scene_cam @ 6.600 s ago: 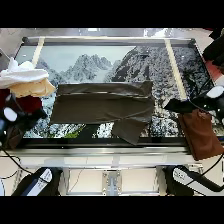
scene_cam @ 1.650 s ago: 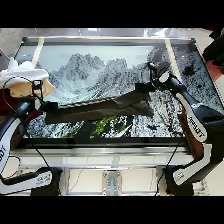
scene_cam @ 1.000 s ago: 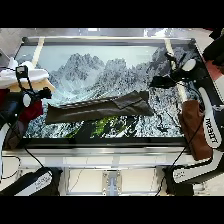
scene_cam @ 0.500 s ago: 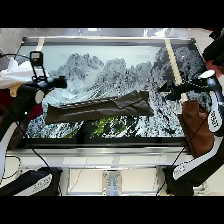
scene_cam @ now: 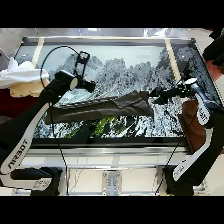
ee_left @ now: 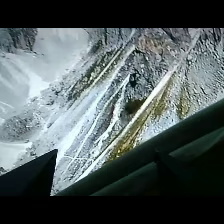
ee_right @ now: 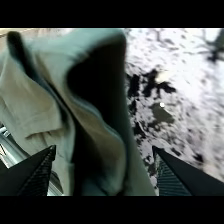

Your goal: Fold the shirts.

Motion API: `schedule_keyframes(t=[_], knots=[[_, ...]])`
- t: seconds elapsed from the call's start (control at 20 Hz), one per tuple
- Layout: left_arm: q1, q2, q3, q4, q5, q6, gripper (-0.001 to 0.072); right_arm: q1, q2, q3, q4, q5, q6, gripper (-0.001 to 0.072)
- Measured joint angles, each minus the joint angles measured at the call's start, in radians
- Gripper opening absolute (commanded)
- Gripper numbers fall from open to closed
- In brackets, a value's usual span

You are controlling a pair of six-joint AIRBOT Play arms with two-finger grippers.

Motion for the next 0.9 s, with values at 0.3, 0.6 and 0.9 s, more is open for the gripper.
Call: schedule_keyframes(t=[0.3, 0.6, 0.9], knots=[[-0.061, -0.061, 0.021, -0.009, -0.052, 0.026, 0.0700, 0.102, -0.016, 0.001, 0.008, -0.021, -0.014, 0.0576], [-0.072, -0.126, 0.023, -0.077, -0.065, 0.032, 0.0230, 0.168, -0.007, 0.002, 0.003, -0.027, -0.018, 0.0018], [-0.082, -0.204, 0.023, -0.200, -0.070, 0.042, 0.0010, 0.179, 0.121, 0.003, 0.023, 0.064, -0.017, 0.0018]])
